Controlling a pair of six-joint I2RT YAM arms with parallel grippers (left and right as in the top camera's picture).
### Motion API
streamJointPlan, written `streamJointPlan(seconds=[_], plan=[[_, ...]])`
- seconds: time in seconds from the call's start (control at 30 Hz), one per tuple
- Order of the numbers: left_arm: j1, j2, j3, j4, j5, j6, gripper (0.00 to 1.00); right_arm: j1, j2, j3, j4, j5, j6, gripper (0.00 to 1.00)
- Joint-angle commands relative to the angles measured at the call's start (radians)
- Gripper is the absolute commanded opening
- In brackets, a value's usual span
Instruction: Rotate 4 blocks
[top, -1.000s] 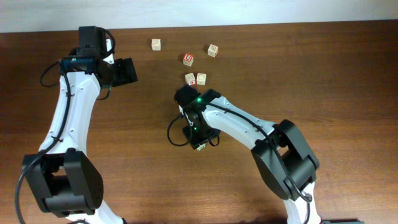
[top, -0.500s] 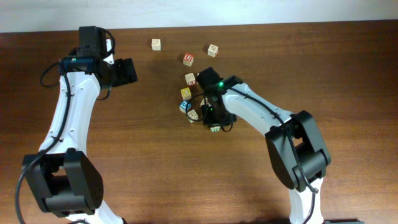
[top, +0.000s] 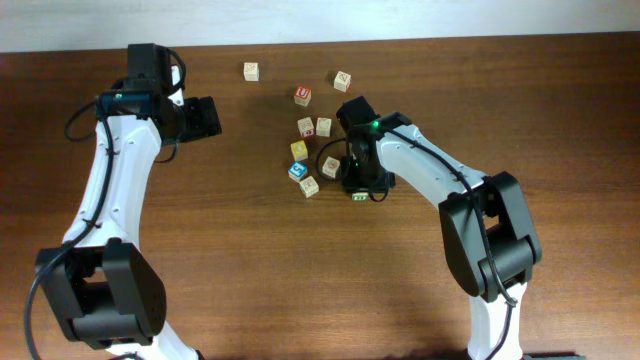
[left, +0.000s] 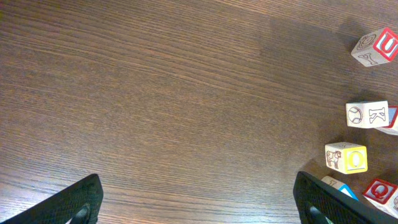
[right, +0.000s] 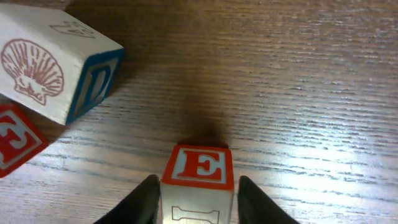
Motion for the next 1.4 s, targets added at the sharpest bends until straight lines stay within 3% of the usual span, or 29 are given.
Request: streamJointPlan(seconds=[0.0, 0.03, 0.2, 0.37, 0.67, 0.87, 1.37], plan=[[0.003, 0.002, 0.022, -0.004, -0.003, -0.003, 0.96, -0.006, 0.004, 0.039, -0.030, 0.011, -0.016, 0.52], [0.003, 0.002, 0.022, -0.003, -0.003, -0.003, 0.97, -0.006, 0.004, 0.083, -0.055, 0.008, -0.039, 0.56], [0.003, 0.002, 0.022, -0.003, -0.006, -0.003, 0.97, -0.002, 0.004, 0.290, -0.104, -0.011, -0.012, 0.57], [0.025, 0.002, 0.022, 0.009, -0.061, -0.007, 0.95, 0.031, 0.067, 0.292, 0.013, -0.001, 0.213, 0.52], [0.074, 0.002, 0.022, 0.000, -0.061, -0.006, 0.95, 0.071, 0.175, 0.292, 0.024, 0.023, 0.271, 0.45], [0.074, 0.002, 0.022, 0.000, -0.061, -0.006, 0.96, 0.076, 0.176, 0.292, -0.043, 0.024, 0.270, 0.22], [0.074, 0.002, 0.022, 0.000, -0.061, -0.006, 0.96, 0.101, 0.176, 0.292, -0.253, -0.019, 0.270, 0.21]])
